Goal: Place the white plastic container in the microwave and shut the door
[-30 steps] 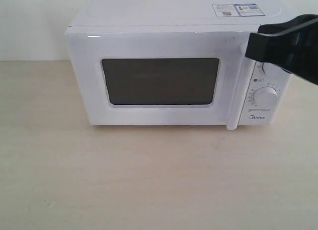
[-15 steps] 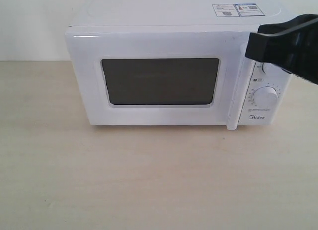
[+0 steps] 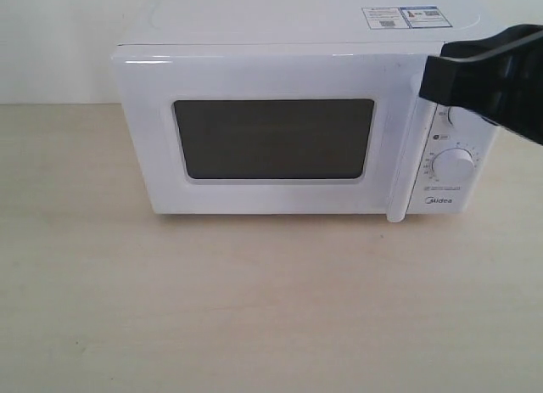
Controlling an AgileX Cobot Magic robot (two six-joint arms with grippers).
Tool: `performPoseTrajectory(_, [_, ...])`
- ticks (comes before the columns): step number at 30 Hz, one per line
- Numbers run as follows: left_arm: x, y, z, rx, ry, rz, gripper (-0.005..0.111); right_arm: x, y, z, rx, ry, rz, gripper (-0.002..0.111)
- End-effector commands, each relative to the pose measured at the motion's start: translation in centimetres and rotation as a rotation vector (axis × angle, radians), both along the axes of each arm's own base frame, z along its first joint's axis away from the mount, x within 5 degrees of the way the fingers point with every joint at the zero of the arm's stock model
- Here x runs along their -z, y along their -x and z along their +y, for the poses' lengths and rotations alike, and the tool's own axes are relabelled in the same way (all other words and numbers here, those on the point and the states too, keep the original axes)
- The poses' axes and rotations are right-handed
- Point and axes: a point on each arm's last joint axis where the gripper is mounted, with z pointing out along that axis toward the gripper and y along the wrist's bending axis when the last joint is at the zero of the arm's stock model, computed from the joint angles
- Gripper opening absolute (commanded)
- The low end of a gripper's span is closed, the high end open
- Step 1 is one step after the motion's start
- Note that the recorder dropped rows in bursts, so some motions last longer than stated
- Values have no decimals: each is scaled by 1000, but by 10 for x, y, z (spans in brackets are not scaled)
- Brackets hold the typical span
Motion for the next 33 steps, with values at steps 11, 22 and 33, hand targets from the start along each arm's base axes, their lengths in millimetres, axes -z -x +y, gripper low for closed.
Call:
performPoseTrajectory(11, [19,2,-2,23,1,197,4,1,0,-2,7,6,-1,0])
performPoseTrajectory(22, [19,2,-2,23,1,197,4,1,0,-2,7,6,-1,0])
performPoseTrajectory(33, [19,2,-2,23,1,197,4,1,0,-2,7,6,-1,0])
